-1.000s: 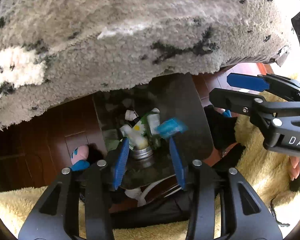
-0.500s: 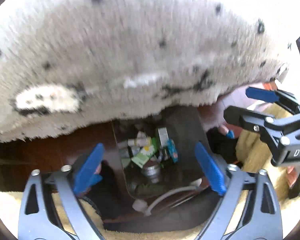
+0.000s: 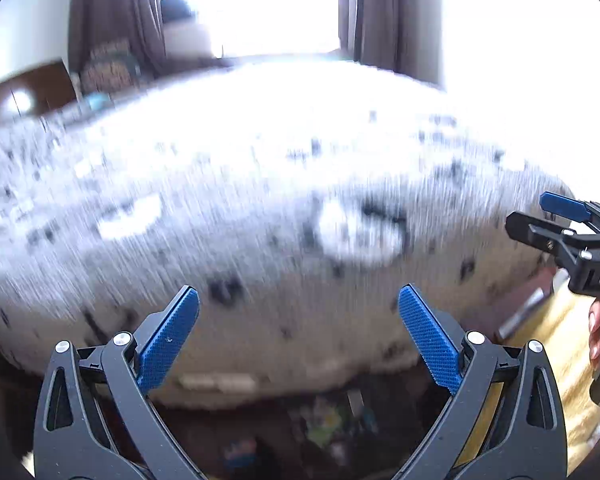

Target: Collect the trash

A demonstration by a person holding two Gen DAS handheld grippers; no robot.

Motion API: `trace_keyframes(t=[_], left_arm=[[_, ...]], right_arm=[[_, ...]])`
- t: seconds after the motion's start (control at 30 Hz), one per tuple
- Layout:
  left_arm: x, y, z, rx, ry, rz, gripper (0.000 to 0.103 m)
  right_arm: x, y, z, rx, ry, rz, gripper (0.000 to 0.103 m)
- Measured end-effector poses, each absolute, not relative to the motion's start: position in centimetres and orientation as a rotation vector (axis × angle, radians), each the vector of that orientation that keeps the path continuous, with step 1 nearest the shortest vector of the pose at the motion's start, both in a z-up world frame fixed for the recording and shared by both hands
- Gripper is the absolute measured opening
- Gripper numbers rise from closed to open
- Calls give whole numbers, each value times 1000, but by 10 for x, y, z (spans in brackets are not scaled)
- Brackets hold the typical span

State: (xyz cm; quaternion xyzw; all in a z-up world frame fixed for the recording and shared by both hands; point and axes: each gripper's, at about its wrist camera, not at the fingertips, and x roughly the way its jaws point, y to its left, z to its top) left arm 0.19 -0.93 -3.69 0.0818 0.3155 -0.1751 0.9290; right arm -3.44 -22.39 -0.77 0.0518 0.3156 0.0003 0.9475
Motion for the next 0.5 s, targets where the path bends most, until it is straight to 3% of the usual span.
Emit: trace_keyframes(t=[0.23, 0.5], left_arm=[[-2, -7, 27, 137, 473, -307, 95], [-2, 0, 49, 53, 411, -303, 95]], right_arm=[[-46, -237, 57, 84, 450, -89, 99], [-56, -237, 94, 77, 343, -150, 99]])
